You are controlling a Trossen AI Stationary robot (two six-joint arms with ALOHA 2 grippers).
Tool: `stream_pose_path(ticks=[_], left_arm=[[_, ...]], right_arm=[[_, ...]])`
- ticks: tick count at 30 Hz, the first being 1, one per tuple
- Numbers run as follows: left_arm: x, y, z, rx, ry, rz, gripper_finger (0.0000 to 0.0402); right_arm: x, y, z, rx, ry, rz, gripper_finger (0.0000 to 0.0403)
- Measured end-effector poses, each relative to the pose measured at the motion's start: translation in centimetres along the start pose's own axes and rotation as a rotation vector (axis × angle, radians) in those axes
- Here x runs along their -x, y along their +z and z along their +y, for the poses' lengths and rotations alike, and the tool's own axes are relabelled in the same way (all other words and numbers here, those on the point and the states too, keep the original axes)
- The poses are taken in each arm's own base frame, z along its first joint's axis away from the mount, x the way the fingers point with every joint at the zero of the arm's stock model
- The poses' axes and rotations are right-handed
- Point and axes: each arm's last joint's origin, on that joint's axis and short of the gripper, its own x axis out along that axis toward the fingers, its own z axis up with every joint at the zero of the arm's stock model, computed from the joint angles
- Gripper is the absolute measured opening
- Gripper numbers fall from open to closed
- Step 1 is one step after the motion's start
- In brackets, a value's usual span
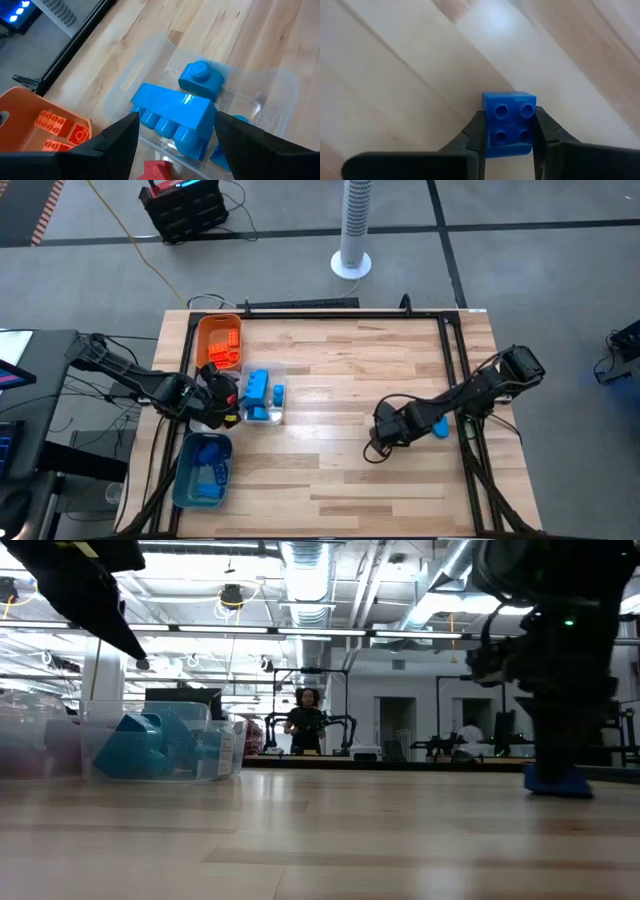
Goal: Sort blocks
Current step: Put the blue game piece into the right blue bin
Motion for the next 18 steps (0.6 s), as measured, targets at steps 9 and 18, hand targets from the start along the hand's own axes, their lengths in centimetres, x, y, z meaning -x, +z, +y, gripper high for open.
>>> stream_pose_path(ticks=[9,18], left_arm=[[0.0,0.0,0.1,-0.015,0.021,-0.007,0.0254],[0.0,0.6,-0.3,-0.022,-0.002,-0.063,0.0254]], right_arm=[[1.5,4.1,1.0,0.127,0.247,-0.222,0.0100],[2.7,9.8,2.1,0.327,0.498,-0.624,0.0101]])
